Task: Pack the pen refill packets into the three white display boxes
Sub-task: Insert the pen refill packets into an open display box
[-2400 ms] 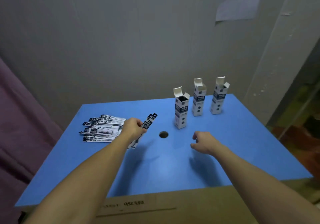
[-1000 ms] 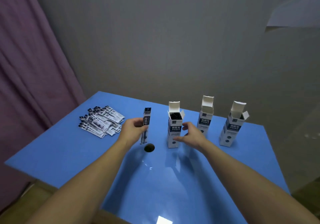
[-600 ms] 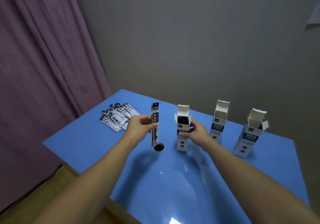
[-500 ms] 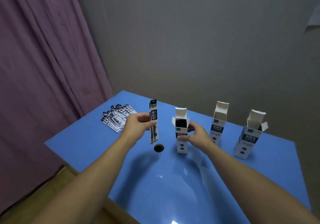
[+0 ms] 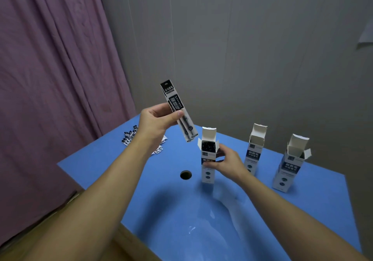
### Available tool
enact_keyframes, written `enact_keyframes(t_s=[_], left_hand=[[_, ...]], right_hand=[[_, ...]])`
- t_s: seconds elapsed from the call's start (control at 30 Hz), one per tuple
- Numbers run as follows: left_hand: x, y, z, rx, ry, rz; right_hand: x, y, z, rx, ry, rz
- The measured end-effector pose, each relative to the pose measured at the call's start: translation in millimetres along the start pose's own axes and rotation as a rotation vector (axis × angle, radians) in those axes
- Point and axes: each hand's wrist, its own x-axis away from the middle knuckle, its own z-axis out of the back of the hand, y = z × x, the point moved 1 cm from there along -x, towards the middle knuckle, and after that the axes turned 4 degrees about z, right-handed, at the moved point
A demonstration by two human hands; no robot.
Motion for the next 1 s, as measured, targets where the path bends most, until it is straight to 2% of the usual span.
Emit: enact_keyframes(t_s=[0.13,0.47,0.87,1.0], left_hand=[[2.8,2.1,-9.1,0.048,-0.034,-0.020],[12.3,-16.7,-25.9,-0.125,-0.043,0.024],[16.2,-8.2,-35.9,-0.243,-0.104,-0.063],[12.9,-21.4,-33.1,-0.379,-0.096,-0.086]], right_hand=[[3.6,-4.3,-1.4,0.004,-0.040,0.042],[5.2,-12.4,-1.5,-0.039,-0.069,0.157],[5.1,-20.8,5.6,-0.033,0.082,0.321],[0.6,-23.3,5.0,-0.014,0.089,0.346]])
